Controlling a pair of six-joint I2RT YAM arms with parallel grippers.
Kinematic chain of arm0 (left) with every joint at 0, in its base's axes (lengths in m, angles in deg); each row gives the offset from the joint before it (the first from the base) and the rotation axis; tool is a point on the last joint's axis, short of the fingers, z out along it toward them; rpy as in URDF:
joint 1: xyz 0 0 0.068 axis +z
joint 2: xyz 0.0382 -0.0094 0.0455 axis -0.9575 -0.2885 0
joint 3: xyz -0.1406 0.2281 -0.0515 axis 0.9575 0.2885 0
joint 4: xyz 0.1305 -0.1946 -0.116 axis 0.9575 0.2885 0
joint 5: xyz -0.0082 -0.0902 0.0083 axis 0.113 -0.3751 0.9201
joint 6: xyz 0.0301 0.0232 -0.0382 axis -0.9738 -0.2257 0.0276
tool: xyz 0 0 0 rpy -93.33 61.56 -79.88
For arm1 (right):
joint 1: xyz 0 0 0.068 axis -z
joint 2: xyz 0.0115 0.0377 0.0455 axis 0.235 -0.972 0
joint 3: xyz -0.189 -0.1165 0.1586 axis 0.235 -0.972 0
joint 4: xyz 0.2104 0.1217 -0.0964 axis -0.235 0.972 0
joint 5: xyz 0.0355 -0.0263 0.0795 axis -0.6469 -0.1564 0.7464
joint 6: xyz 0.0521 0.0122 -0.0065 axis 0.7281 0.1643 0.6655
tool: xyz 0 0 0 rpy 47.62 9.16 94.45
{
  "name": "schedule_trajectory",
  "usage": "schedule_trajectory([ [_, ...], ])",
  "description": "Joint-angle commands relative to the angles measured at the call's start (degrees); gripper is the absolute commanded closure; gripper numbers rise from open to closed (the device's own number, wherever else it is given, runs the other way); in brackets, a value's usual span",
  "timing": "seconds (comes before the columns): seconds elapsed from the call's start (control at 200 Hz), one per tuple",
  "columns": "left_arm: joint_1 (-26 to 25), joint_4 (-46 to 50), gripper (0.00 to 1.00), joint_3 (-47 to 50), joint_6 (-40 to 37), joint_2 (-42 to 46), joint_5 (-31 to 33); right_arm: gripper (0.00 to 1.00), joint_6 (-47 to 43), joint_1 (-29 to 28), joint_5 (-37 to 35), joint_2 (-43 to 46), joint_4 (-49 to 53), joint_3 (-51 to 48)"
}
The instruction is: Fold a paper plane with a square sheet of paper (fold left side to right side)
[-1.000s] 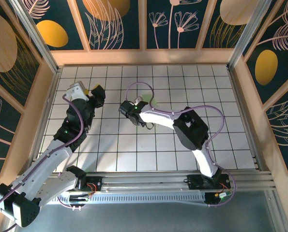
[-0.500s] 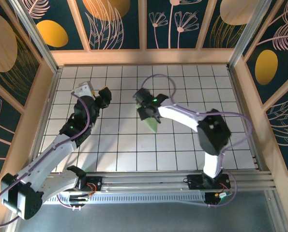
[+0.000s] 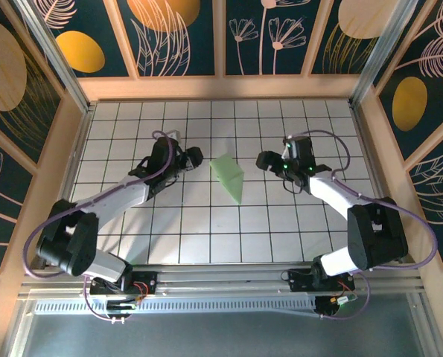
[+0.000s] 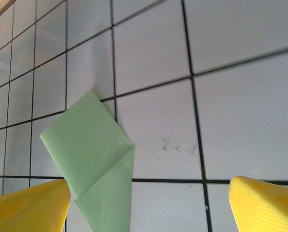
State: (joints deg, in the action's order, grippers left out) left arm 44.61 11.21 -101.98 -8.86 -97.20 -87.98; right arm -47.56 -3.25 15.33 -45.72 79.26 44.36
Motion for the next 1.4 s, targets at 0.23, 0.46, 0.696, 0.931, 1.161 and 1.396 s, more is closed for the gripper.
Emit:
schedule_trajectory([
  [0.23,-0.21,-9.48,0.46,-4.16,7.88,-16.80,-16.11,0.18,5.29,2.75,11.86,-1.22,-11.85,-7.24],
  [0.46,-0.21,-11.55,0.55,-9.98,8.91,-25.49,-18.13,0.18,3.43,3.68,11.95,-0.27,-10.08,-6.46],
  [0.696,-0.21,-13.33,0.82,-12.37,7.90,-28.10,-18.17,0.19,1.83,6.18,16.71,1.77,-12.21,-8.15],
  [0.931,-0.12,-20.27,1.00,-4.89,4.28,-19.92,-19.90,0.28,-6.24,7.62,27.41,1.73,-12.21,-7.52],
  [1.161,-0.05,-32.93,1.00,6.40,0.34,-9.65,-30.83,0.14,-10.93,4.78,33.27,-0.30,-17.12,-8.98],
  [1.396,-0.12,-44.77,1.00,13.29,2.49,-6.77,-41.62,0.11,-9.15,-2.18,36.58,-6.60,-28.59,-10.47],
])
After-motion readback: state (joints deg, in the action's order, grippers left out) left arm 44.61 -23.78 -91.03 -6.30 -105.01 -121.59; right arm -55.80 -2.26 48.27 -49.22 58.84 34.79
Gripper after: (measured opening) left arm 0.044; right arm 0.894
